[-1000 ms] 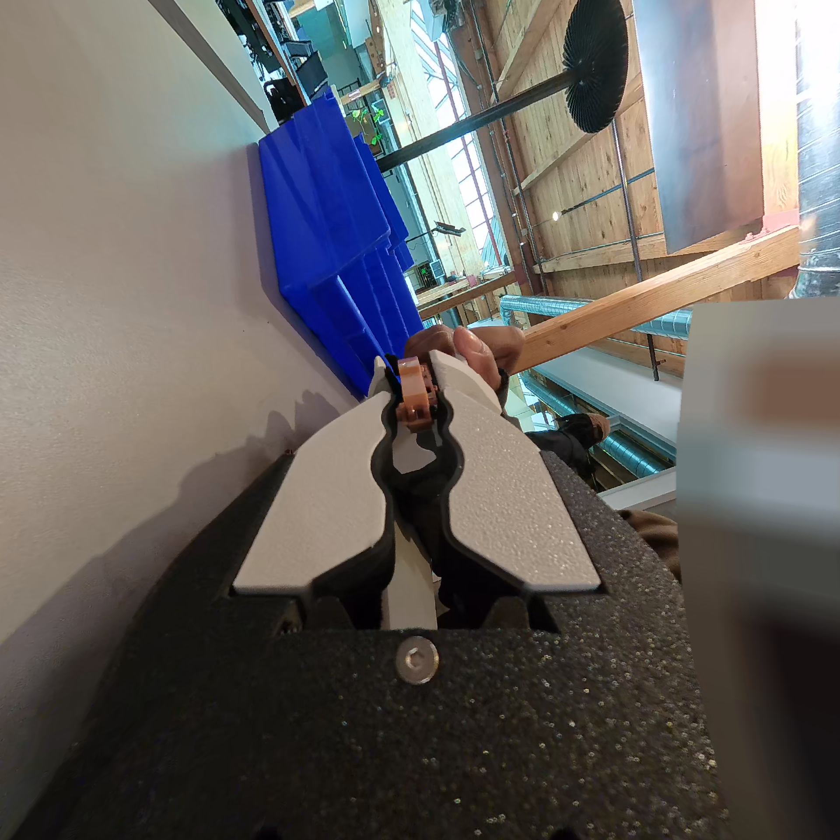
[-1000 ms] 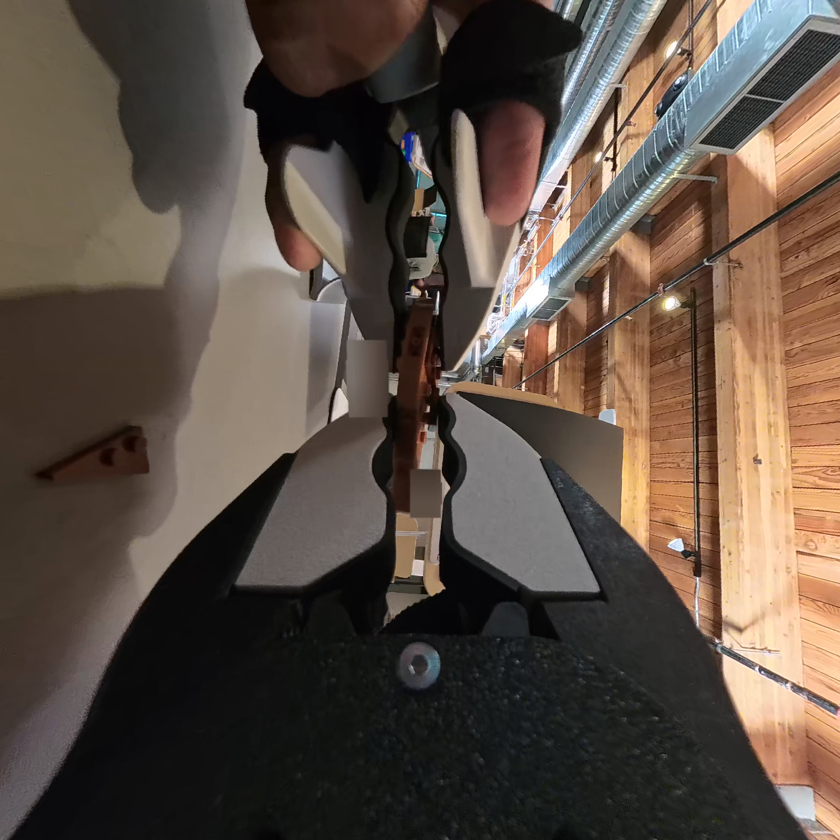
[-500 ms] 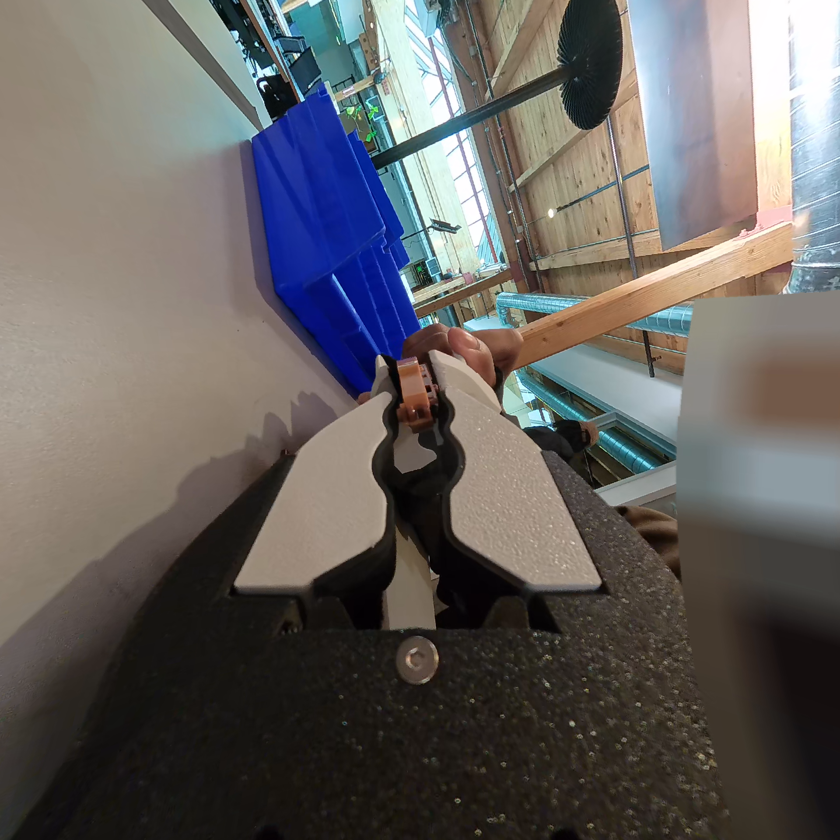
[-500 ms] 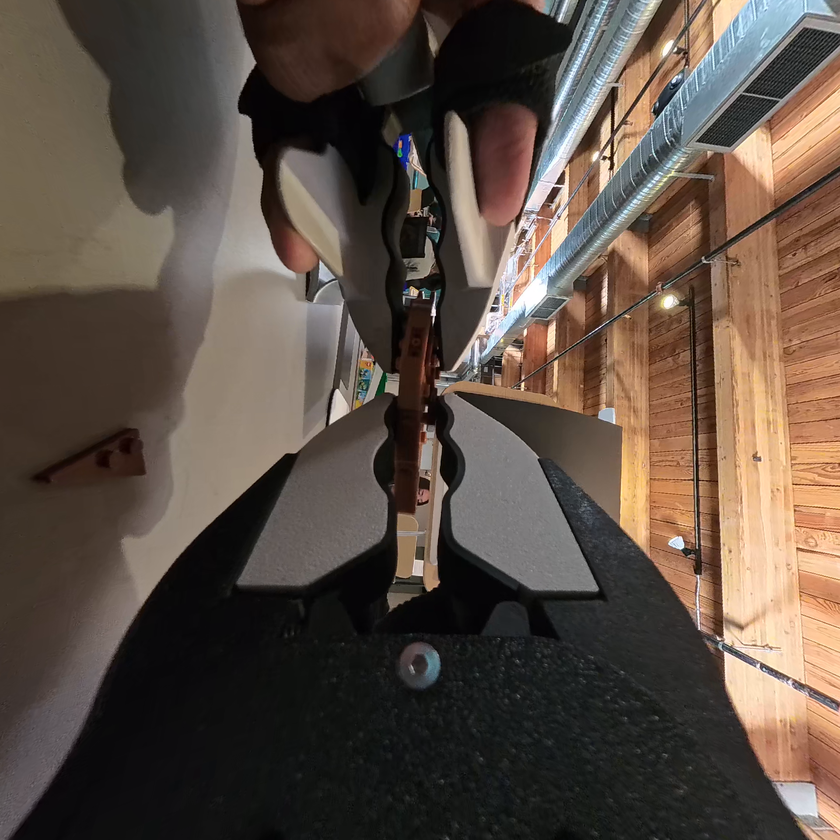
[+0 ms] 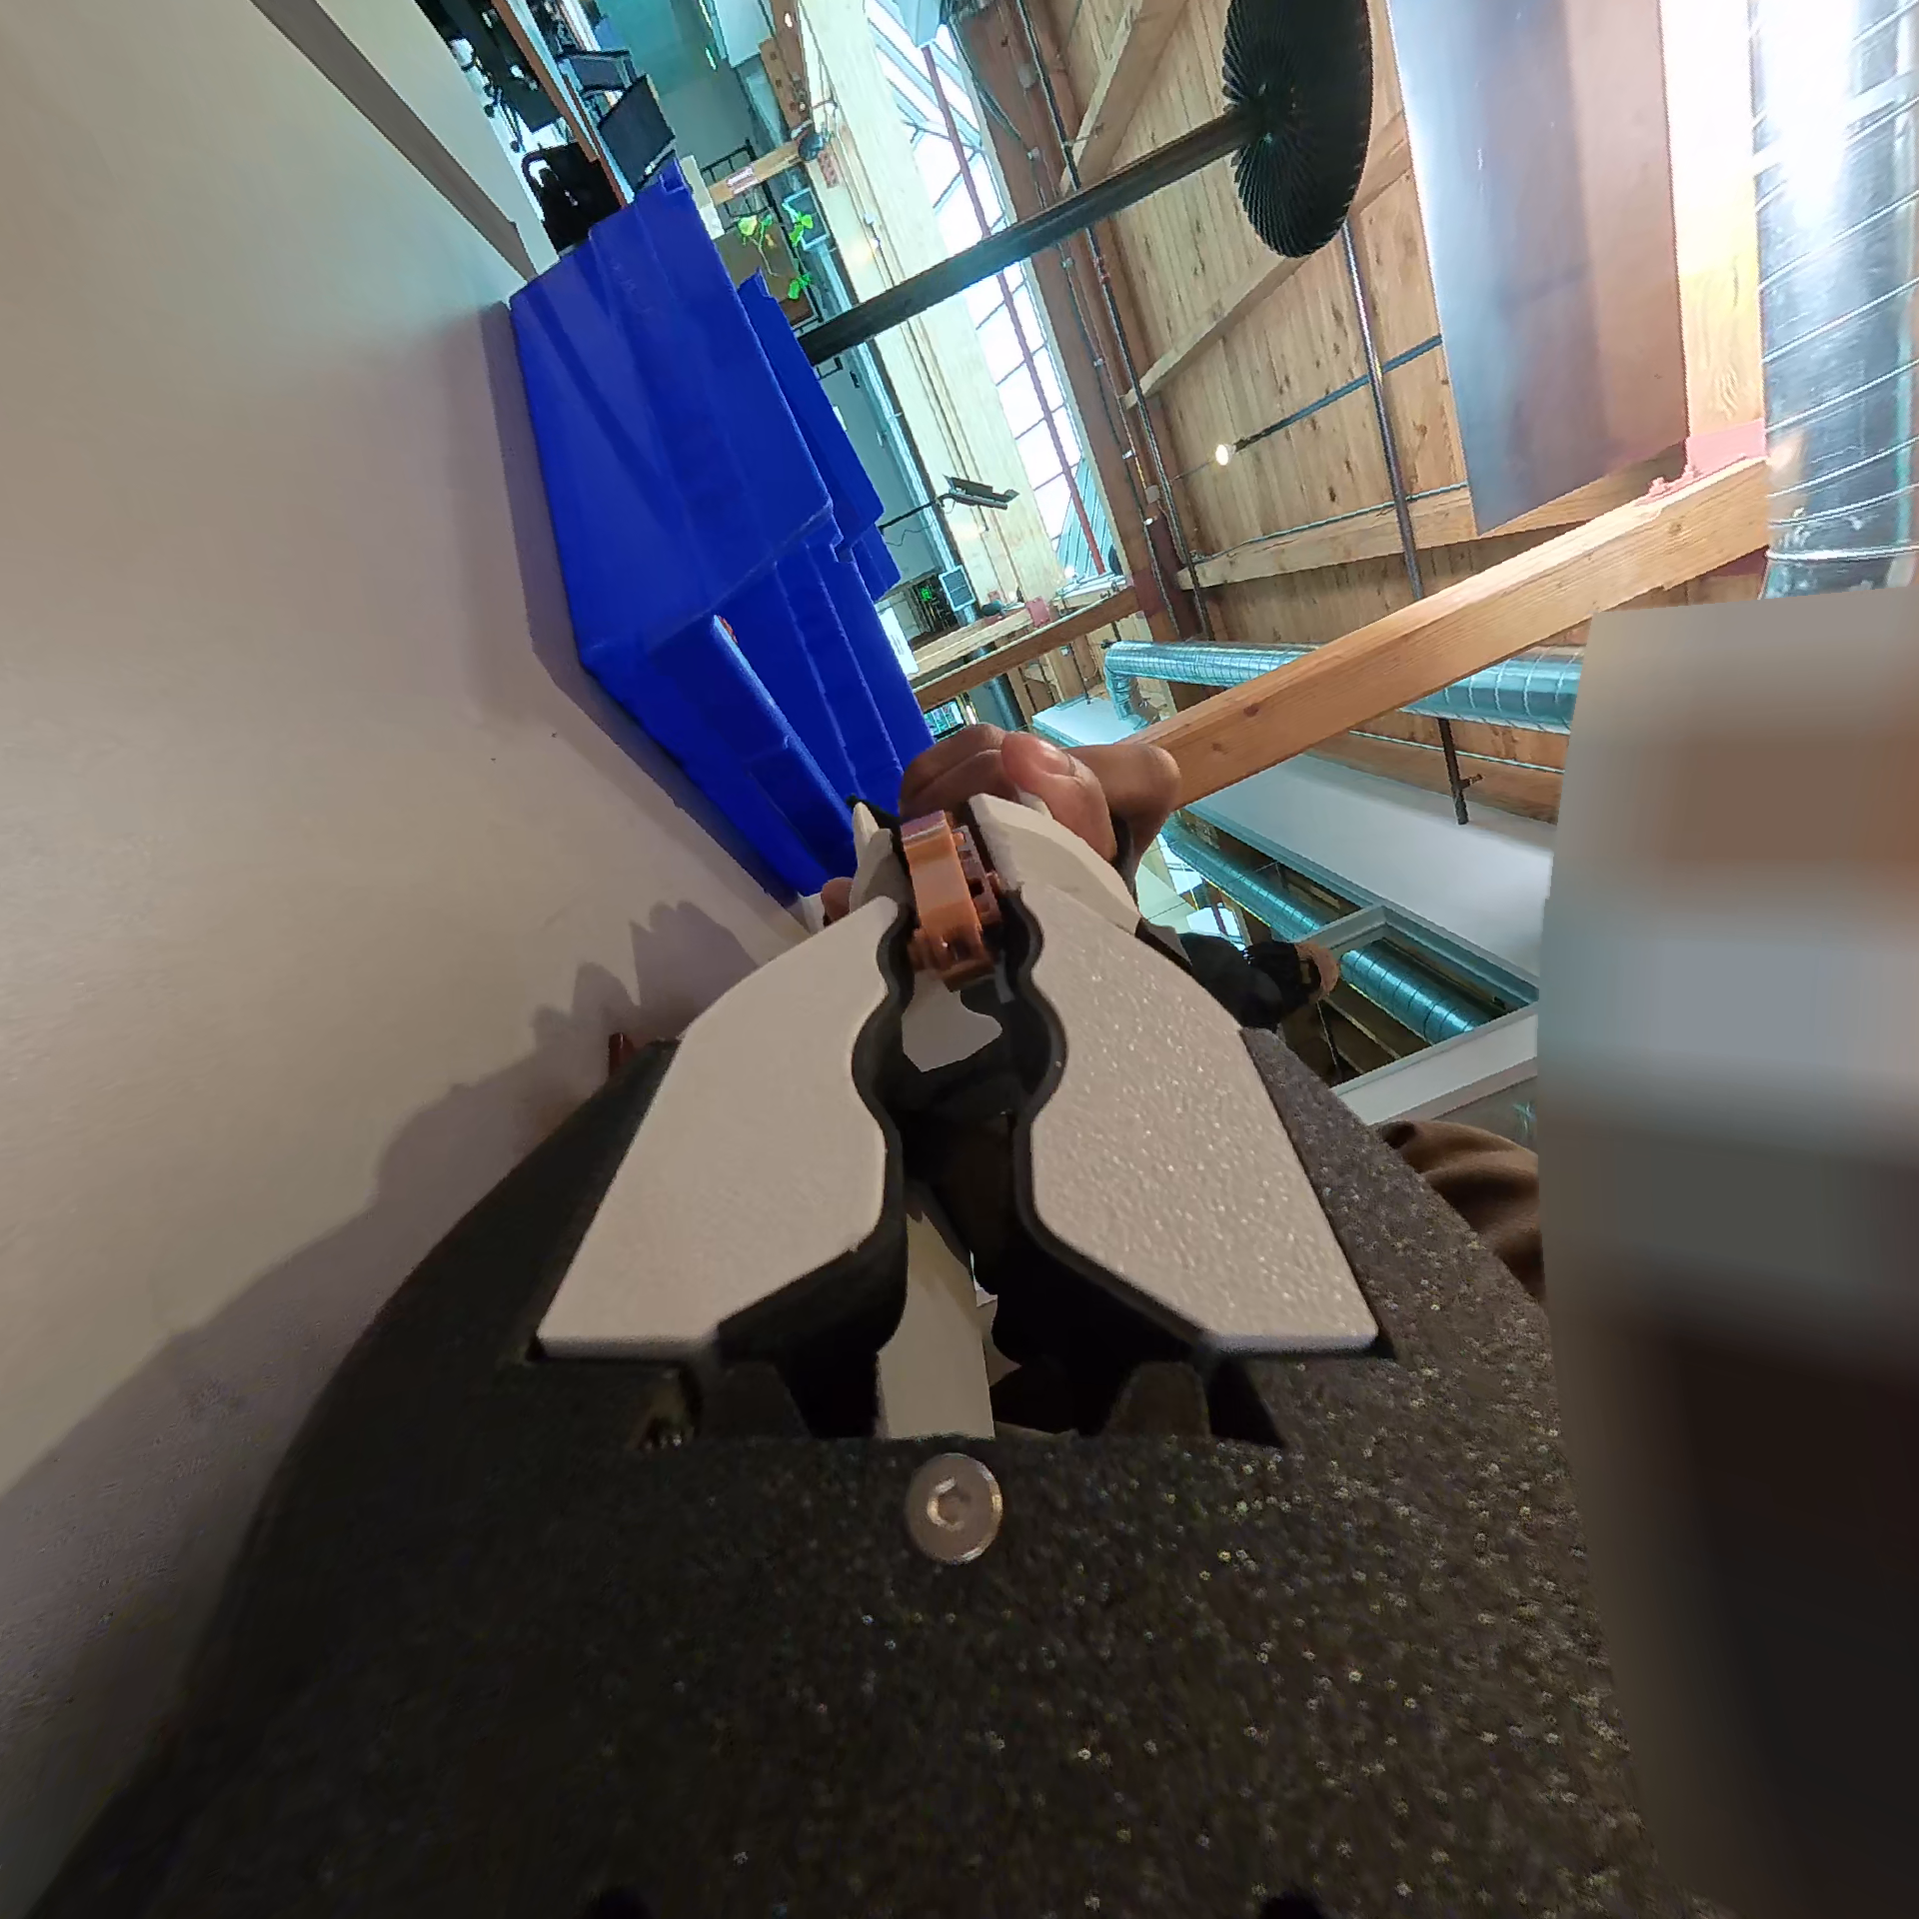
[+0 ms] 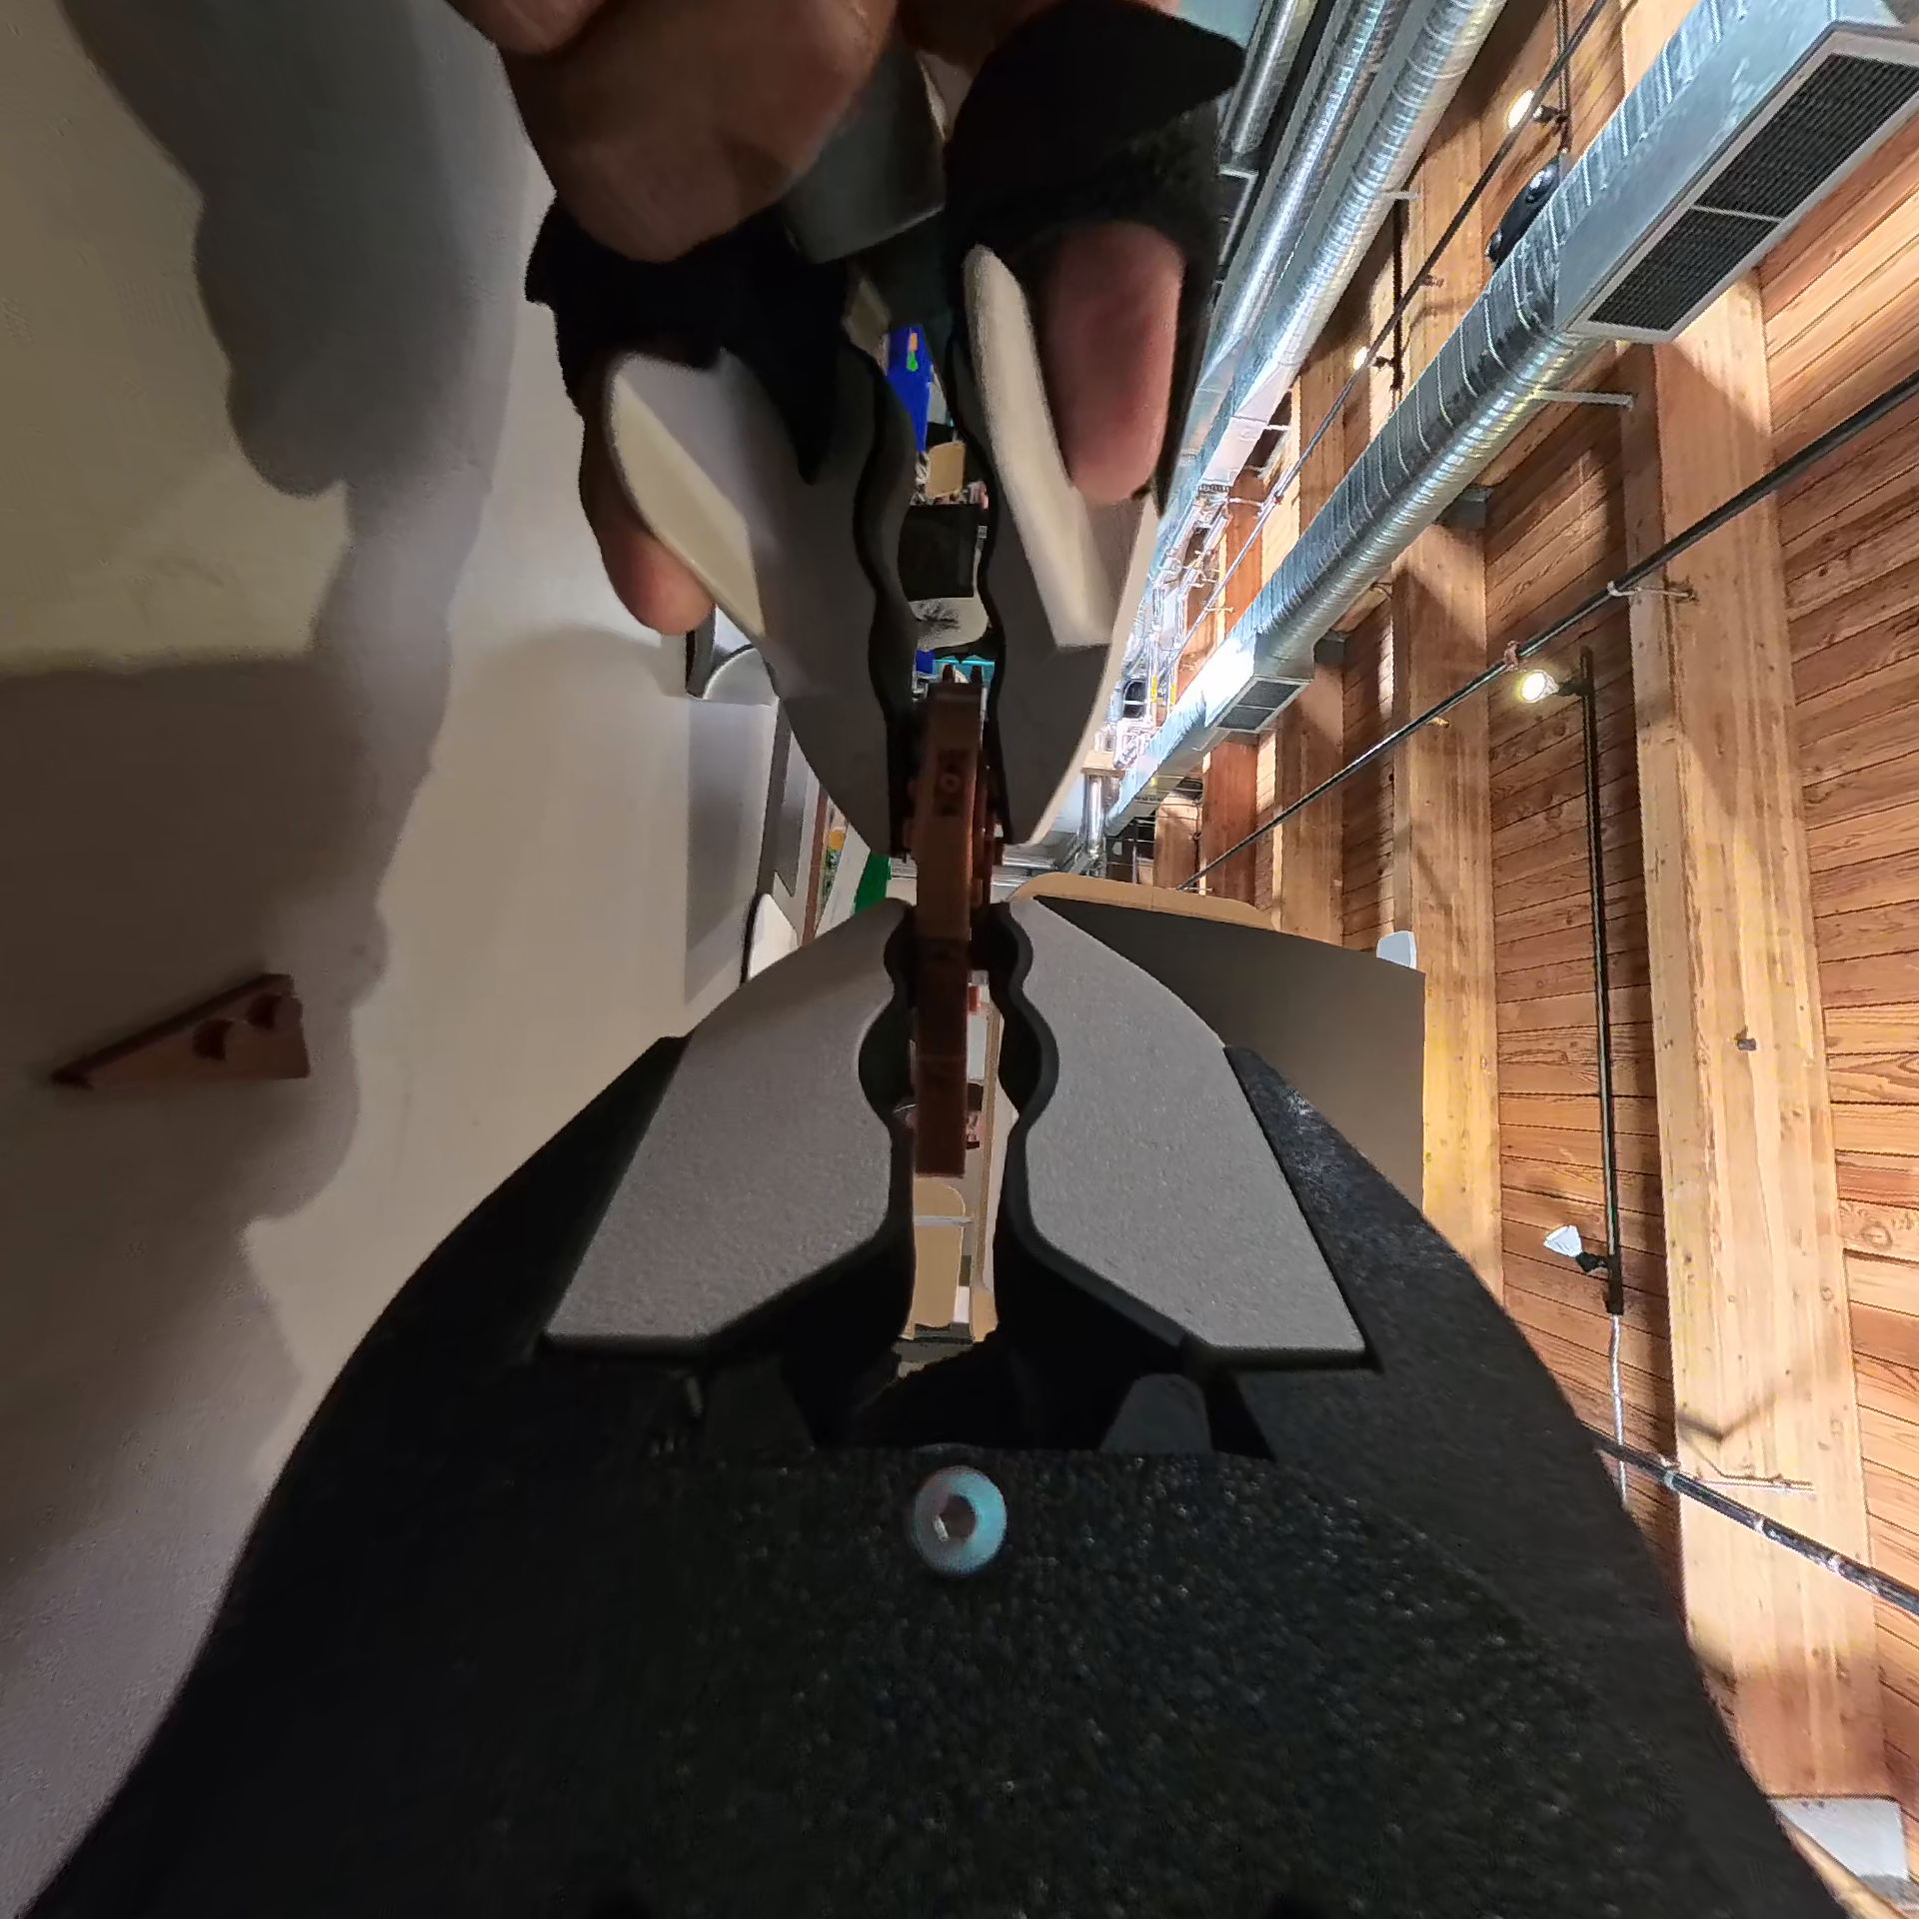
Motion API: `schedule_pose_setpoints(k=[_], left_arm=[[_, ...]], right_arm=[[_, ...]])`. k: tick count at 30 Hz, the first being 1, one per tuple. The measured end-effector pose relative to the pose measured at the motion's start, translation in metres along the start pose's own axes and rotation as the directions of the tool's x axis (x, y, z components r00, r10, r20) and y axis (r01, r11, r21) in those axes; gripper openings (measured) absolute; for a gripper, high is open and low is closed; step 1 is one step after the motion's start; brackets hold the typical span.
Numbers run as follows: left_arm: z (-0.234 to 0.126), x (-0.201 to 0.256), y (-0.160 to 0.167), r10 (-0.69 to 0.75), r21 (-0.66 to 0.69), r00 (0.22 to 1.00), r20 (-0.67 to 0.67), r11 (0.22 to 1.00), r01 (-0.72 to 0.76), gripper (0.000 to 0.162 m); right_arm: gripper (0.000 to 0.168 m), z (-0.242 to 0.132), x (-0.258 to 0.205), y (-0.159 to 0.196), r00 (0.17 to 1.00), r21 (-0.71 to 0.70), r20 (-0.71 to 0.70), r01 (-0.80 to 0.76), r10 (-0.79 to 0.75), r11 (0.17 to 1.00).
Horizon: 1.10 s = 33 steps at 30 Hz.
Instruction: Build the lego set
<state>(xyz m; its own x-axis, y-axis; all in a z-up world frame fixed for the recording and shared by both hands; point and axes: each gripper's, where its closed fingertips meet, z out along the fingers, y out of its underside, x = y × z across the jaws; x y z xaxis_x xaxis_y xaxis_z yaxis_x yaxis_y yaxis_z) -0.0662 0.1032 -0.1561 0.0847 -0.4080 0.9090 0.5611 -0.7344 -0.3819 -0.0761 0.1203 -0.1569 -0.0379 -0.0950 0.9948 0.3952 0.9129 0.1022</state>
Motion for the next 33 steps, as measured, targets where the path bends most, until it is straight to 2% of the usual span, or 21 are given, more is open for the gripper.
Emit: schedule_pose_setpoints(k=[6, 8, 10, 12, 14, 15, 17, 20, 22, 25, 27, 29, 31, 33], left_arm=[[-0.001, 0.001, -0.002, 0.037, 0.009, 0.999, 0.005, 0.999, -0.037, 0.016], [-0.002, 0.002, -0.006, 0.069, 0.017, 0.998, 0.012, 0.997, -0.069, 0.016], [-0.005, 0.001, -0.01, 0.099, 0.028, 0.995, 0.02, 0.995, -0.1, 0.016], [-0.008, 0.002, -0.015, 0.138, 0.035, 0.99, 0.027, 0.99, -0.139, 0.016], [-0.01, 0.003, -0.018, 0.199, 0.026, 0.979, 0.035, 0.979, -0.2, 0.016], [-0.01, 0.004, -0.017, 0.236, 0.011, 0.971, 0.041, 0.971, -0.237, 0.016], [-0.009, 0.004, -0.014, 0.306, -0.03, 0.951, 0.046, 0.952, -0.305, 0.016], [-0.006, 0.006, -0.007, 0.348, -0.078, 0.937, 0.03, 0.936, -0.345, 0.016], [-0.005, 0.007, -0.004, 0.362, -0.094, 0.932, 0.017, 0.929, -0.359, 0.016], [-0.003, 0.009, 0.002, 0.387, -0.119, 0.922, -0.007, 0.915, -0.385, 0.016], [-0.002, 0.011, 0.005, 0.411, -0.133, 0.911, -0.022, 0.902, -0.41, 0.016], [-0.001, 0.012, 0.007, 0.437, -0.141, 0.899, -0.032, 0.888, -0.437, 0.016], [-0.001, 0.012, 0.008, 0.46, -0.147, 0.887, -0.031, 0.876, -0.459, 0.016], [-0.001, 0.013, 0.009, 0.473, -0.151, 0.88, -0.035, 0.868, -0.473, 0.016]], right_arm=[[0.017, 0.001, 0.003, 0.0, 0.999, 0.006, -0.03, -0.032, 0.032, 0.999], [0.033, 0.0, 0.001, -0.001, 0.993, 0.015, 0.014, -0.115, 0.114, 0.993], [0.041, -0.004, 0.0, -0.001, 0.97, 0.031, 0.07, -0.235, 0.232, 0.972], [0.047, -0.007, 0.001, -0.002, 0.91, 0.047, 0.134, -0.402, 0.393, 0.915], [0.049, -0.009, 0.005, -0.002, 0.762, 0.027, 0.233, -0.626, 0.604, 0.779], [0.05, -0.009, 0.007, 0.0, 0.651, -0.004, 0.278, -0.735, 0.707, 0.678], [0.051, -0.008, 0.011, 0.002, 0.374, -0.097, 0.359, -0.896, 0.855, 0.433], [0.046, -0.01, 0.014, -0.001, -0.022, -0.232, 0.449, -0.968, 0.893, 0.093], [0.042, -0.012, 0.014, -0.002, -0.187, -0.298, 0.466, -0.953, 0.865, -0.046], [0.037, -0.012, 0.015, -0.003, -0.356, -0.362, 0.476, -0.913, 0.804, -0.19], [0.032, -0.011, 0.013, -0.005, -0.44, -0.401, 0.477, -0.879, 0.761, -0.257], [0.026, -0.013, 0.011, -0.007, -0.49, -0.43, 0.492, -0.856, 0.72, -0.289], [0.017, -0.015, 0.011, -0.01, -0.512, -0.442, 0.505, -0.845, 0.694, -0.302], [0.015, -0.015, 0.011, -0.012, -0.519, -0.445, 0.513, -0.842, 0.684, -0.306]])
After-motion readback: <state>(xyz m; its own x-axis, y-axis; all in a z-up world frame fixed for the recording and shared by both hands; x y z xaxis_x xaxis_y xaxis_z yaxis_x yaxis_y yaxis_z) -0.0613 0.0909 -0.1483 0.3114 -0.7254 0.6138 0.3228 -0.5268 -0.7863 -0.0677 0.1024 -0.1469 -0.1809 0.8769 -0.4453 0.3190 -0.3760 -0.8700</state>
